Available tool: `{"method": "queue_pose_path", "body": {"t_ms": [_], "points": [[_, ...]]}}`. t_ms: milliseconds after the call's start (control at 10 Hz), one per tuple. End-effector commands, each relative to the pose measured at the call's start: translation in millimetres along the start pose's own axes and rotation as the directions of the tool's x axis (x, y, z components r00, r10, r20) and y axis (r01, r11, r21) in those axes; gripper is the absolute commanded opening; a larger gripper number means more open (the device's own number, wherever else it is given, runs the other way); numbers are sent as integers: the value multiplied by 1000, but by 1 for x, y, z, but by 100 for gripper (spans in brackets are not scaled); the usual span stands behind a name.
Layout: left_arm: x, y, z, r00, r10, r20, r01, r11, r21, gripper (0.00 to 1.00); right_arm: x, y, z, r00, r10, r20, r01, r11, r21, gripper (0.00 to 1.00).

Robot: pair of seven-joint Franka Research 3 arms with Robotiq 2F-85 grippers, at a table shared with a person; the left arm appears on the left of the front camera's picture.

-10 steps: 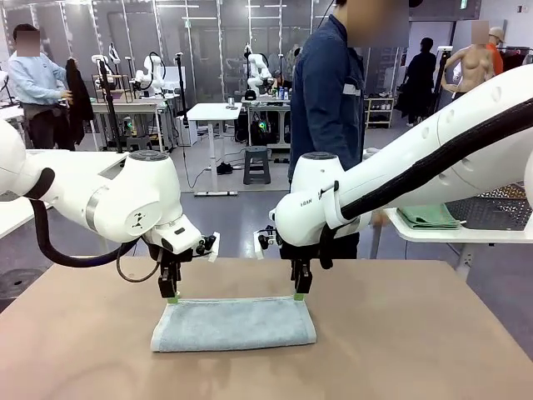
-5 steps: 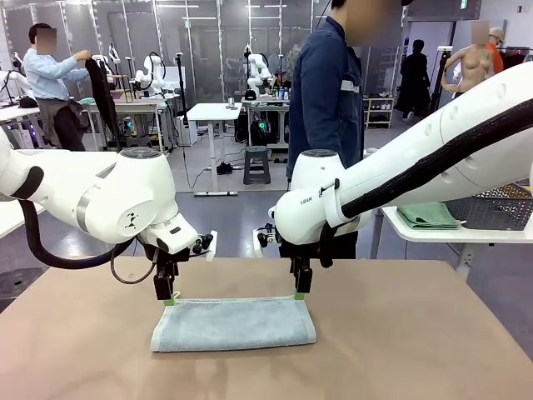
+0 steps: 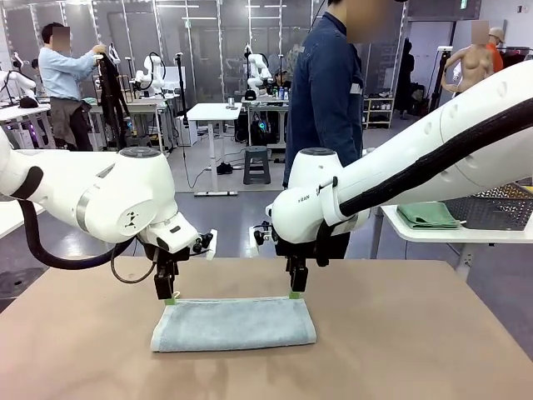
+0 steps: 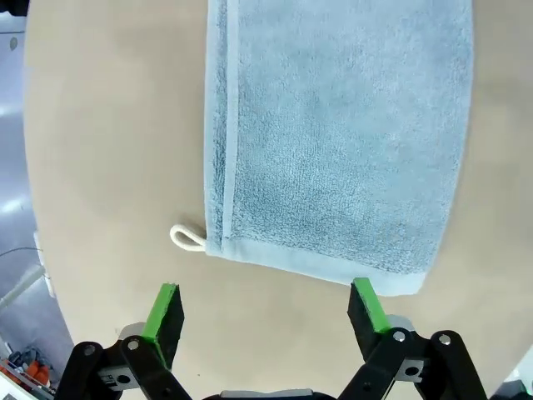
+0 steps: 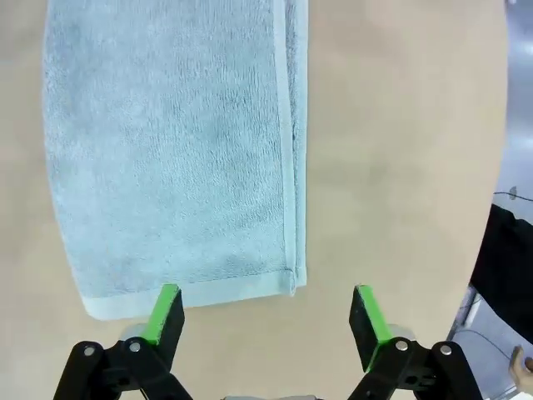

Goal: Fold the towels and place them in the basket.
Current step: When a person lays out a Towel with hook on the table, fold it in half twice.

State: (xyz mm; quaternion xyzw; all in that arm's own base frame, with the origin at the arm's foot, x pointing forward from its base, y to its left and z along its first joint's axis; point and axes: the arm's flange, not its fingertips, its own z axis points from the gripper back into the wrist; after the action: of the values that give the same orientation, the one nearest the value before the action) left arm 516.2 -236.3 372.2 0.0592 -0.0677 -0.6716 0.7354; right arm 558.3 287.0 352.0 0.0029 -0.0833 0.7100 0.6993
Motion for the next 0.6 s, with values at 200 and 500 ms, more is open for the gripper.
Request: {"method": "queue_pose_path", "body": {"t_ms": [200,500], "points": [[-30,-65,52,963,259,78,-252,964,-84,100,-3,59,22,874,-484,-47,481,874,-60,100],[-52,-123,105,889,445,105,-446,895,-12,100,-10,73,19,674,-739,9,736,669,-104,100]]}}
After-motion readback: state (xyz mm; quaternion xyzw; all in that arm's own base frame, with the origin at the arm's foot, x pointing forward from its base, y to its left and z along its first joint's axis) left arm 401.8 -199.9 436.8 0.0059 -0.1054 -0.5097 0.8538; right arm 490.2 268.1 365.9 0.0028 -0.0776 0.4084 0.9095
